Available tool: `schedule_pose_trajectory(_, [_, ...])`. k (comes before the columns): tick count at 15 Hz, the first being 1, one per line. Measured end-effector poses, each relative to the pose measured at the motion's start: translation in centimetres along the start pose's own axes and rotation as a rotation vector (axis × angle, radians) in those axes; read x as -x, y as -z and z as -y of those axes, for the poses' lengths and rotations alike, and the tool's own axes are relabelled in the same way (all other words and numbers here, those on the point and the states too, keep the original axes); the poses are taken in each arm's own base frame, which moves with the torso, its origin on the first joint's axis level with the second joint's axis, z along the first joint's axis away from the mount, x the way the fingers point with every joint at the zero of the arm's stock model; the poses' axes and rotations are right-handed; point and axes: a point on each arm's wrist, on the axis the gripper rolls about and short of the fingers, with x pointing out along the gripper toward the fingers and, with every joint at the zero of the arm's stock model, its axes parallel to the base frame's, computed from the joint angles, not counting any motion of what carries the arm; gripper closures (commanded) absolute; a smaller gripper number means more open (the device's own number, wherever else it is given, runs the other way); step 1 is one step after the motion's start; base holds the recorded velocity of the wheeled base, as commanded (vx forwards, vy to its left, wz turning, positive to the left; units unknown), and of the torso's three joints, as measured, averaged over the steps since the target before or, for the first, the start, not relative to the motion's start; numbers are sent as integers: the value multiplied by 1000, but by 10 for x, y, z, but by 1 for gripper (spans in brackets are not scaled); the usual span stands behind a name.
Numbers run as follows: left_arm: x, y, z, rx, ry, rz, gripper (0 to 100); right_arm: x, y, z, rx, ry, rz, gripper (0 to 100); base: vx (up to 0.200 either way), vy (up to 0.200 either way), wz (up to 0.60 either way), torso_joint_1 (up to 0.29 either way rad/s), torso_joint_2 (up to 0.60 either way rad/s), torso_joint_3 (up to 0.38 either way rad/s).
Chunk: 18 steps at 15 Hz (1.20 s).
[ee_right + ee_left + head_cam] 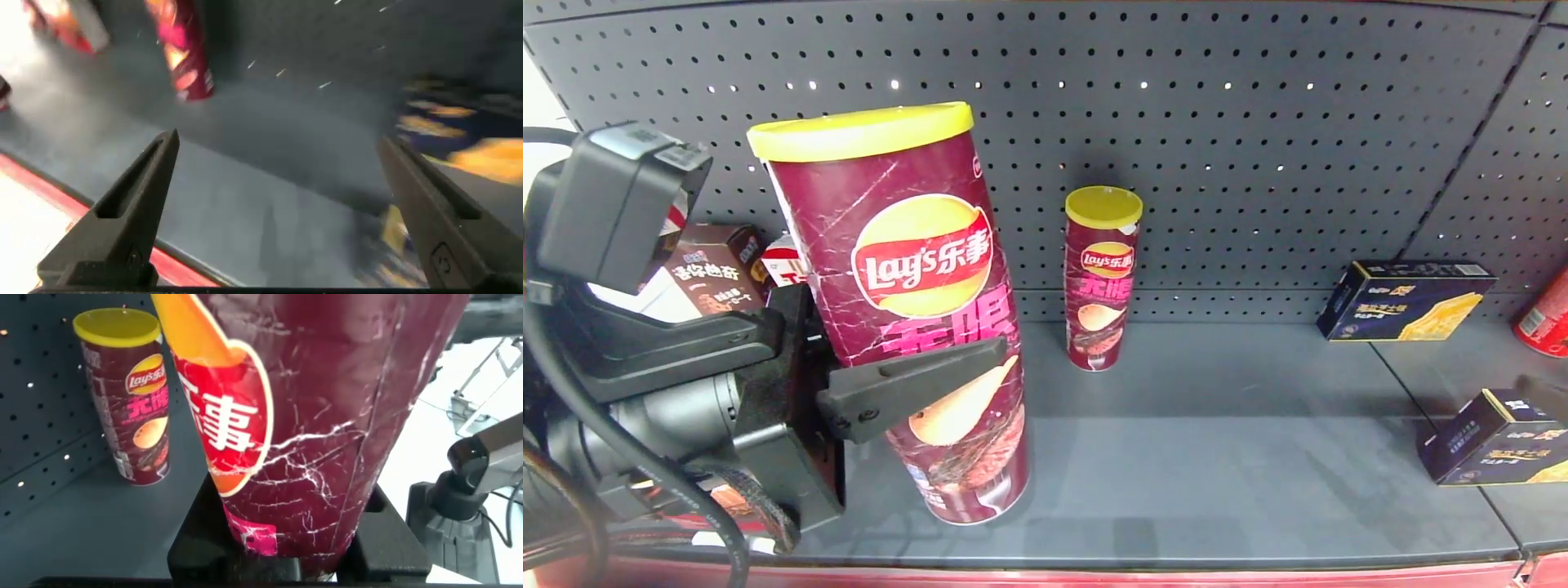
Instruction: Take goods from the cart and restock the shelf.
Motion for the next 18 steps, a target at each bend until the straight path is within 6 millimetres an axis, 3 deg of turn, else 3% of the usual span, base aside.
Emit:
schedule_pose_trajectory(5, [-1, 0, -4, 1, -12, -1, 100, -73, -3, 7, 3, -121, -1, 0, 0, 0, 0, 0, 0, 0])
schedule_pose_trajectory(13, [-1, -4, -4, 31, -9, 11, 100, -185, -10, 17, 101, -725, 96, 0, 0, 0, 0, 0, 0, 0])
schedule_pose_trajectory(18, [-4, -13, -4, 38, -2, 40, 100, -250, 2, 18, 110, -821, 109, 0, 0, 0, 0, 0, 0, 0])
